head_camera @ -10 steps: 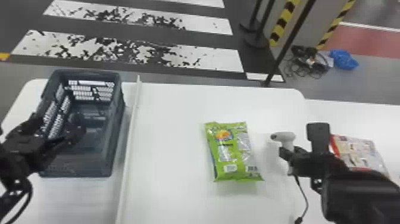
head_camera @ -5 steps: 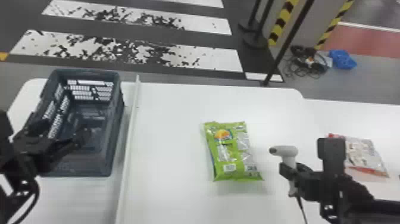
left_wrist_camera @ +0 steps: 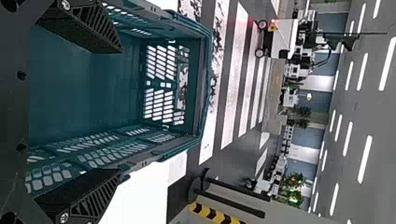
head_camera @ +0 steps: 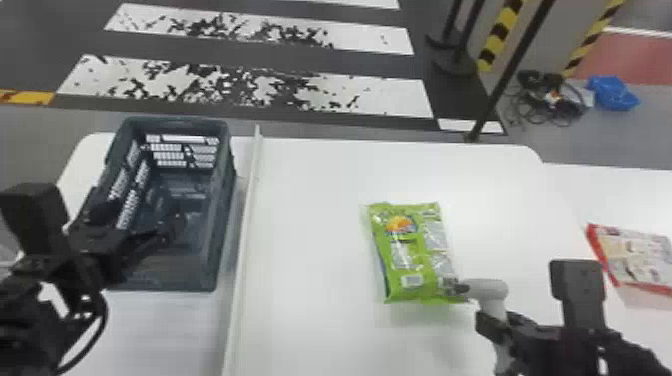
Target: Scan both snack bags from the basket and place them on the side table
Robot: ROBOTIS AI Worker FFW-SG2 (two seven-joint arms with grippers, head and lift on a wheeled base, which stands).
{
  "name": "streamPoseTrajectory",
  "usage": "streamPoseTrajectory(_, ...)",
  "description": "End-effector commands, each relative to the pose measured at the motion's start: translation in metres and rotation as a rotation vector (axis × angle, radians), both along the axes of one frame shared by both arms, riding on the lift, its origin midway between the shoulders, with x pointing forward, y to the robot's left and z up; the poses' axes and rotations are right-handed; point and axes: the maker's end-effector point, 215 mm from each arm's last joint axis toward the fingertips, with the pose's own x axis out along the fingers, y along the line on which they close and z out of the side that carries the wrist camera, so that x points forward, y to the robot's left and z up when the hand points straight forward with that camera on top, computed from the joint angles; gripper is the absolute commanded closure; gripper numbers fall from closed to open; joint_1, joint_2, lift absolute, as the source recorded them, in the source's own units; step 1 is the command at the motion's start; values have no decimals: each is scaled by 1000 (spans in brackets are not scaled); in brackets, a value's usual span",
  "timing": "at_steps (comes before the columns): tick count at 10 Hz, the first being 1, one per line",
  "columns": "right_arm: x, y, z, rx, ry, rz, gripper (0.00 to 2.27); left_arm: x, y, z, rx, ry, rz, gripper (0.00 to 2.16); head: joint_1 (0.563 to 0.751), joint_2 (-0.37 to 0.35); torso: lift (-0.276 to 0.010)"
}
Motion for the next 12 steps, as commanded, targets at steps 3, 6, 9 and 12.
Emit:
streamPoseTrajectory(3, -1, 36, 10, 41, -2, 49, 2250, -1, -1, -4, -6, 6, 0, 83, 695, -51, -75)
streamPoseTrajectory(6, 7, 36, 8, 30, -5, 52, 2250, -2, -3, -5, -7, 9, -3, 83, 695, -26, -75)
streamPoseTrajectory(9, 8, 33, 1, 23, 6, 48, 2250, -3, -4, -6, -10, 10, -5, 83, 695, -33, -75)
streamPoseTrajectory(12, 24, 21, 15, 11, -36, 28, 2250, -4, -2, -7, -11, 13, -2, 83, 695, -35, -75)
